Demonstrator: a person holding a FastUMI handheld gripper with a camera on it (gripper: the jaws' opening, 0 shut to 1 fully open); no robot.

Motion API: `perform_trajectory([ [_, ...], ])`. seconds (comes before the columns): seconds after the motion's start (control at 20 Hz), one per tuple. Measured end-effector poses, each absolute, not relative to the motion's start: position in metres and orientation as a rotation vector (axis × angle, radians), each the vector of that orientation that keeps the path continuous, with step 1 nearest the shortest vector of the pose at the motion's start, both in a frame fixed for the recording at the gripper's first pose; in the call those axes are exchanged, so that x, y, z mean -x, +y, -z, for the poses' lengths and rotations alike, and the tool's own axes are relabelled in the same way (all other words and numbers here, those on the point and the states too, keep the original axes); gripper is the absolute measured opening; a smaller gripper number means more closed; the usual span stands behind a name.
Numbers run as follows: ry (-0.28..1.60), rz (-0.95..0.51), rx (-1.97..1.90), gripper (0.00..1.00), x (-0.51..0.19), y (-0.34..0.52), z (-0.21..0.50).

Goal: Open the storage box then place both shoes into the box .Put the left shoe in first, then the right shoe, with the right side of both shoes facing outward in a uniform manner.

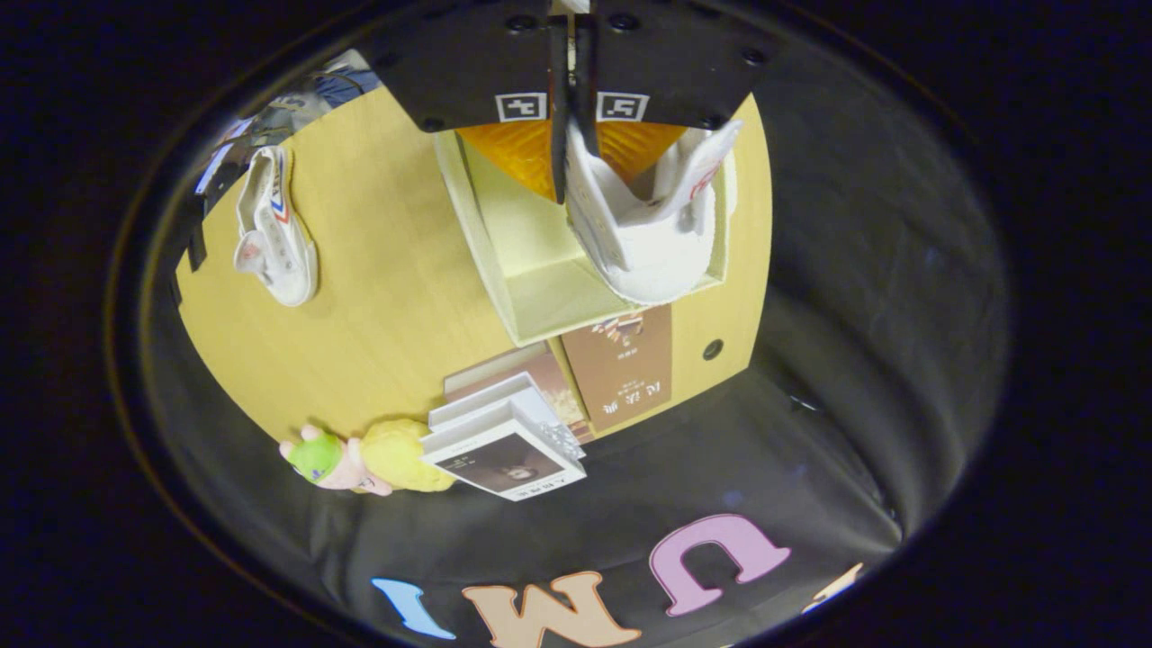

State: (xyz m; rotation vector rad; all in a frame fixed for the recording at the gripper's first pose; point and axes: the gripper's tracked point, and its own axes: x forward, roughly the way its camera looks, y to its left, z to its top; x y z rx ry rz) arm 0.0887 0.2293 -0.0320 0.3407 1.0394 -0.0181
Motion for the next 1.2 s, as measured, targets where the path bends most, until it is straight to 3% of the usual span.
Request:
perform_trajectory([
  [0.6,1.196,0.156,-0.294,0.06,-0.089,0.247,0.066],
  [1.05,1.215,0.096,-0.072,0.07,-0.093,0.276,0.123],
  [1.2,1.241,0.089,-0.098,0.12,-0.086,0.281,0.138],
])
